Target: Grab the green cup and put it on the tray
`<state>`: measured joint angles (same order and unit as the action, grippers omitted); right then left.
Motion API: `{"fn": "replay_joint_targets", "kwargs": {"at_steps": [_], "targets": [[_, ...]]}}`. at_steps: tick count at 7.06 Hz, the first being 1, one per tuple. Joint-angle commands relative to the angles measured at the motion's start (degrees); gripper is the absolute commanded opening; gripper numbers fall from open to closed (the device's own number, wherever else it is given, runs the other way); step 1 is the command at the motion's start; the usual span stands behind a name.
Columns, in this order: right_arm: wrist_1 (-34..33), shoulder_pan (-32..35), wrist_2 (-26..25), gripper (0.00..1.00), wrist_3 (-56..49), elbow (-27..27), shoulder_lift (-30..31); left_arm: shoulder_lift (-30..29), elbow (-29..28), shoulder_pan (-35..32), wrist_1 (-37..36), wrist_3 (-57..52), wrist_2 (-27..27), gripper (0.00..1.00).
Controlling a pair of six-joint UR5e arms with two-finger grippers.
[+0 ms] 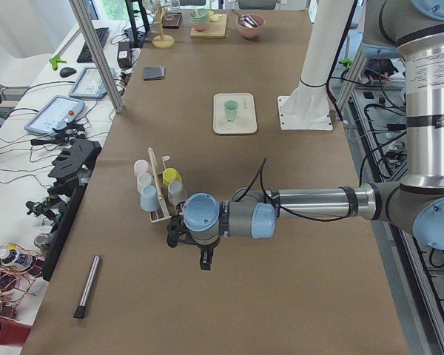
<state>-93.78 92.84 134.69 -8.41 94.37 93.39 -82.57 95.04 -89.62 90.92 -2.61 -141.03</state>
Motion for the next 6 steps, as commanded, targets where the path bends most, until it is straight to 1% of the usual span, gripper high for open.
{"fn": "replay_joint_targets", "kwargs": {"at_steps": [1,2,3,4,6], "targets": [[0.0,0.0,-0.2,1.00,0.2,-0.3,0.2,-0.4,2.2,-0.4,-5.0,-3.0,0.6,0.98],[0.0,0.0,-0.2,1.00,0.2,-0.2,0.2,-0.4,4.3,-1.1,-6.7,-3.2,1.4,0.98],[0.0,0.0,0.0,1.00,0.7,-0.2,-0.1,-0.4,5.8,-3.9,-6.7,-5.8,4.1,0.98],[0.0,0.0,0.0,1.00,0.6,0.4,-0.1,-0.4,5.6,-4.8,-7.0,-10.2,5.8,0.98],[0.0,0.0,-0.1,1.00,0.7,1.0,-0.5,-0.4,5.4,-5.0,-6.5,-10.5,8.8,0.98]]}}
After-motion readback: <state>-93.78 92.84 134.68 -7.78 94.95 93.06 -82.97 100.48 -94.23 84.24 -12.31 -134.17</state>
